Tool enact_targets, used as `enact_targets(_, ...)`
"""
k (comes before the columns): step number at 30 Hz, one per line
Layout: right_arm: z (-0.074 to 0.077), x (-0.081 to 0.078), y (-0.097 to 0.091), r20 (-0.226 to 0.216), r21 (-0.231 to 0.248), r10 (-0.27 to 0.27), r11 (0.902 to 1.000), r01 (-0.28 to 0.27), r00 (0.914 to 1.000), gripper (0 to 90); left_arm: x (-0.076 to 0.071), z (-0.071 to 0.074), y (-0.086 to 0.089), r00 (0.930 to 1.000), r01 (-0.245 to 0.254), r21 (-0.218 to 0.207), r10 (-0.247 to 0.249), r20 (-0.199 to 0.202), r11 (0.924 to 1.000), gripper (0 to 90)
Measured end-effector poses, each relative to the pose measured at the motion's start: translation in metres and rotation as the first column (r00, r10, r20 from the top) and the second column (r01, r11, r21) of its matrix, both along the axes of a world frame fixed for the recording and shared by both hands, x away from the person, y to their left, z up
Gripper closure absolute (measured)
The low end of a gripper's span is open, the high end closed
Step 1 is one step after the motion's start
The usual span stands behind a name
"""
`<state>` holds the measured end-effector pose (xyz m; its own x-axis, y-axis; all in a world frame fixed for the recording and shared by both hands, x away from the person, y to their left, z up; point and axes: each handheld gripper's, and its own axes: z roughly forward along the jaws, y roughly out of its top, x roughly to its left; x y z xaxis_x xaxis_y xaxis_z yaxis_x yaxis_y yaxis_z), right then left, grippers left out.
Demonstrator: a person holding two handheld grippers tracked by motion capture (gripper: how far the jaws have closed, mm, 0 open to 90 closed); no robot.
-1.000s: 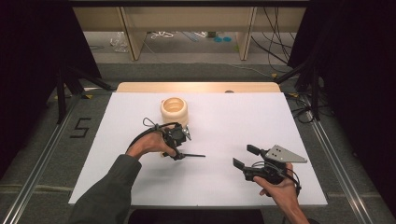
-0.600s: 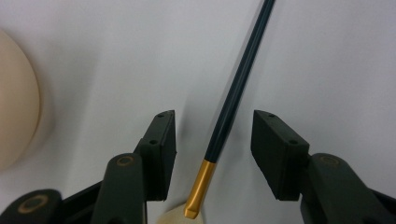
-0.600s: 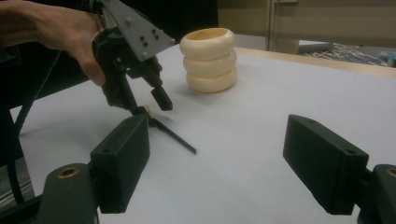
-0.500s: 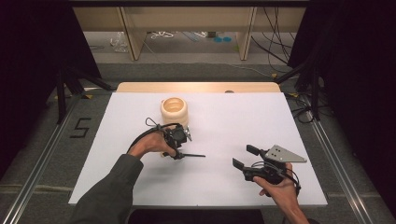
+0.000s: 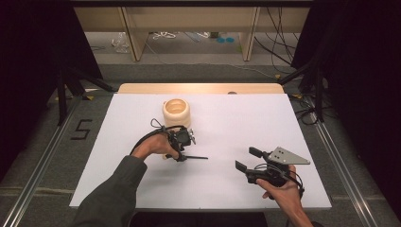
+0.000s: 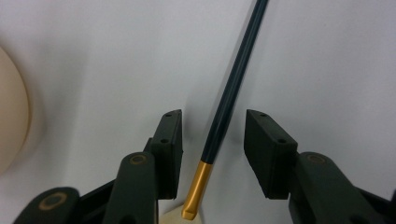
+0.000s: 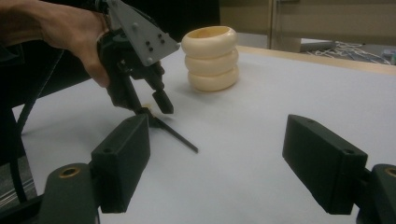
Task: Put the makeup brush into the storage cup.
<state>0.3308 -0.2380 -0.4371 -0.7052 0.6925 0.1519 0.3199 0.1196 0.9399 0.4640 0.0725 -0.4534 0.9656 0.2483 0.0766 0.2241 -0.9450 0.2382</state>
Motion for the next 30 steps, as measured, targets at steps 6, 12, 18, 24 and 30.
enact_targets(6, -0.0006, 0.0004, 0.0002, 0.000, 0.018, 0.008, 0.9998, -0.008, 1.0000, 24.3, 0.0004, 0.0036, -0.0037, 0.9998, 0.021, 0.032, -0.021, 0.006, 0.9993, 59.9)
enact_targets(12, -0.0005, 0.0003, 0.0004, -0.001, 0.019, 0.008, 0.9998, -0.008, 1.0000, 24.4, 0.0007, 0.0011, -0.0026, 0.9998, 0.019, 0.032, -0.019, -0.003, 0.9993, 61.8)
enact_targets(18, -0.0006, 0.0002, 0.0007, -0.002, 0.020, 0.009, 0.9998, -0.009, 1.0000, 24.4, 0.0024, 0.0006, -0.0017, 0.9998, 0.017, 0.030, -0.016, -0.013, 0.9994, 64.9)
enact_targets(24, -0.0007, 0.0004, 0.0006, 0.002, 0.019, 0.009, 0.9998, -0.009, 1.0000, 24.5, 0.0033, -0.0016, -0.0019, 0.9995, 0.021, 0.035, -0.020, -0.022, 0.9992, 67.4)
enact_targets(30, -0.0007, 0.0004, 0.0007, 0.002, 0.020, 0.010, 0.9998, -0.010, 1.0000, 24.5, 0.0044, -0.0038, -0.0030, 0.9988, 0.026, 0.037, -0.025, -0.043, 0.9990, 71.0)
